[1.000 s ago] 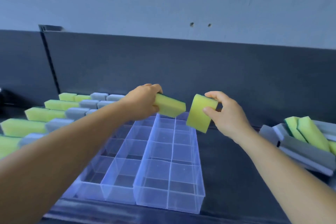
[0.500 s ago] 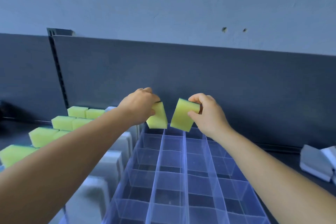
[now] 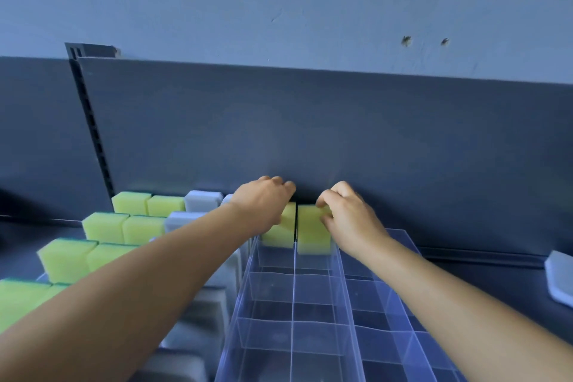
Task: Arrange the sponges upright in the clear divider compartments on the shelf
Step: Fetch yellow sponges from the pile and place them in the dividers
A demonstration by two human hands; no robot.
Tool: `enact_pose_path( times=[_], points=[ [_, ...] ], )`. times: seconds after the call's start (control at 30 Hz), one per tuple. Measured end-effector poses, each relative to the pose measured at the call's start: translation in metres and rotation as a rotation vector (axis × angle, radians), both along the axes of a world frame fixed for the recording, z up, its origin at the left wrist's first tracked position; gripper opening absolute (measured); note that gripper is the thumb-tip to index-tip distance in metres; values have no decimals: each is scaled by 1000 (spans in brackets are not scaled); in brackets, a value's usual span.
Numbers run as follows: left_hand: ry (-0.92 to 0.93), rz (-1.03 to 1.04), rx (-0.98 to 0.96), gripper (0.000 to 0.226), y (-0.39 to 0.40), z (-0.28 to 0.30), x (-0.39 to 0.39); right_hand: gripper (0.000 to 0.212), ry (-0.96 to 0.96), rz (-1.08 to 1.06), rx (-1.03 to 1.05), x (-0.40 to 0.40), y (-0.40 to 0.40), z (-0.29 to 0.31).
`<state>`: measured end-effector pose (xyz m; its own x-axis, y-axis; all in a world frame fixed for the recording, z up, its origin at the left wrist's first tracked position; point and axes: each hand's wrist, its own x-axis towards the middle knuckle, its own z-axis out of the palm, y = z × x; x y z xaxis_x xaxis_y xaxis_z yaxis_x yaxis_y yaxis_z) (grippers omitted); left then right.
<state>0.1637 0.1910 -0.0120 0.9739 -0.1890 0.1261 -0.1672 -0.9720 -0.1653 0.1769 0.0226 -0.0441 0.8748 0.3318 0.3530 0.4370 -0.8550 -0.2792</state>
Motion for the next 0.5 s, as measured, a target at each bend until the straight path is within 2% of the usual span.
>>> enact_pose_path(
  times=[0.1, 0.37, 0.5],
  points=[
    [19, -13, 84, 31, 1, -5, 3, 24, 6, -6, -88, 1, 0, -3],
    [46, -37, 77, 33, 2, 2, 1, 33, 43, -12, -132, -5, -3, 4],
    [-14, -96, 51, 31, -15, 7, -6, 47, 26, -37, -131, -18, -16, 15]
  ],
)
